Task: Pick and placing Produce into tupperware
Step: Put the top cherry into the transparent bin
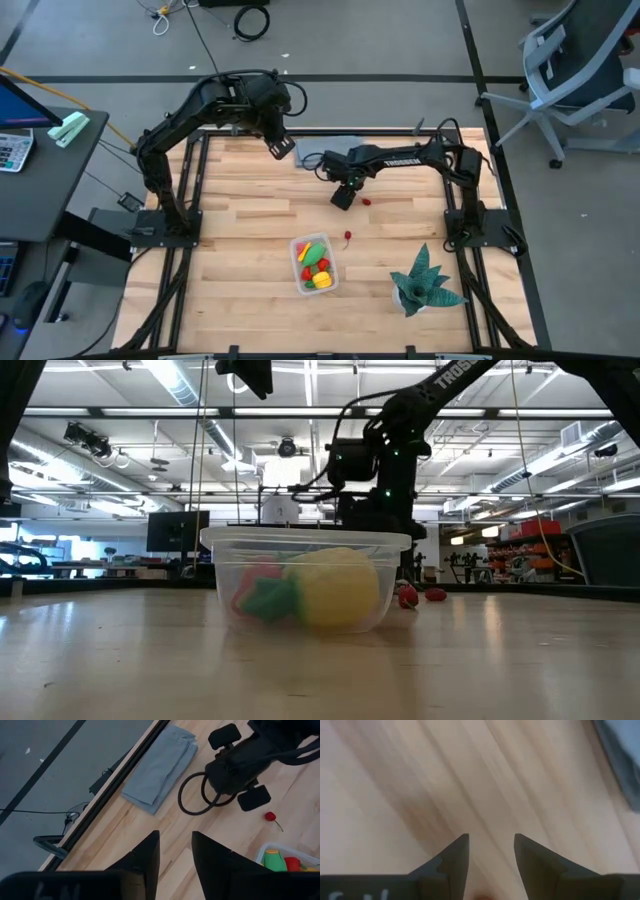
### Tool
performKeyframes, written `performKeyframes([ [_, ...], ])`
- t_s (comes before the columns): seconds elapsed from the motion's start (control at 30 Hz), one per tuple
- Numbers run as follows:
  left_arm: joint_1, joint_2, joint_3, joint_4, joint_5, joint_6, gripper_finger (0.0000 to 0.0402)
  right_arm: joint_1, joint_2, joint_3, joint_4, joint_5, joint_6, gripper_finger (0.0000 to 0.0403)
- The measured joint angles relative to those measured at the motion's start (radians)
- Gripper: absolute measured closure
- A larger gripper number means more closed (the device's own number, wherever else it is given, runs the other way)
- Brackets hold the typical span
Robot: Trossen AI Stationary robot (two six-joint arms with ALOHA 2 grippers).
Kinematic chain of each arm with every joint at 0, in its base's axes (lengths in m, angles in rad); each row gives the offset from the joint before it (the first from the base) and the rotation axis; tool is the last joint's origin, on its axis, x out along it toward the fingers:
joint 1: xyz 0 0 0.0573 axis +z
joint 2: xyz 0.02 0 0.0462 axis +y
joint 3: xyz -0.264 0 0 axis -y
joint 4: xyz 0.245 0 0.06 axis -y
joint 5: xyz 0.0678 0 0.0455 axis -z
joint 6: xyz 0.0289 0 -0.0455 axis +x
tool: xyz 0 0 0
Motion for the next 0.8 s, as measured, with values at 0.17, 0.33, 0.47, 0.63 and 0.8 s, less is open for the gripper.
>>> performKeyframes([
  [0.17, 0.0, 0.0, 0.0, 0.0, 0.0, -0.001, 0.0285, 0.008, -0.028, 0.038, -0.012, -0.043, -0.007, 0.0239],
  [0.33, 0.0, 0.0, 0.0, 0.0, 0.0, -0.026, 0.0286, 0.027, -0.094, 0.04, -0.049, -0.051, -0.028, 0.0239],
  [0.47, 0.0, 0.0, 0.0, 0.0, 0.0, -0.027, 0.0283, 0.05, -0.118, 0.019, -0.076, -0.001, -0.088, 0.0239],
  [0.63, 0.0, 0.0, 0.0, 0.0, 0.0, -0.027, 0.0288, 0.078, -0.115, -0.058, -0.065, 0.004, -0.073, 0.0239],
  [0.8, 0.0, 0.0, 0.0, 0.0, 0.0, -0.027, 0.0291, 0.085, -0.116, -0.122, 0.01, 0.026, -0.047, 0.0239],
])
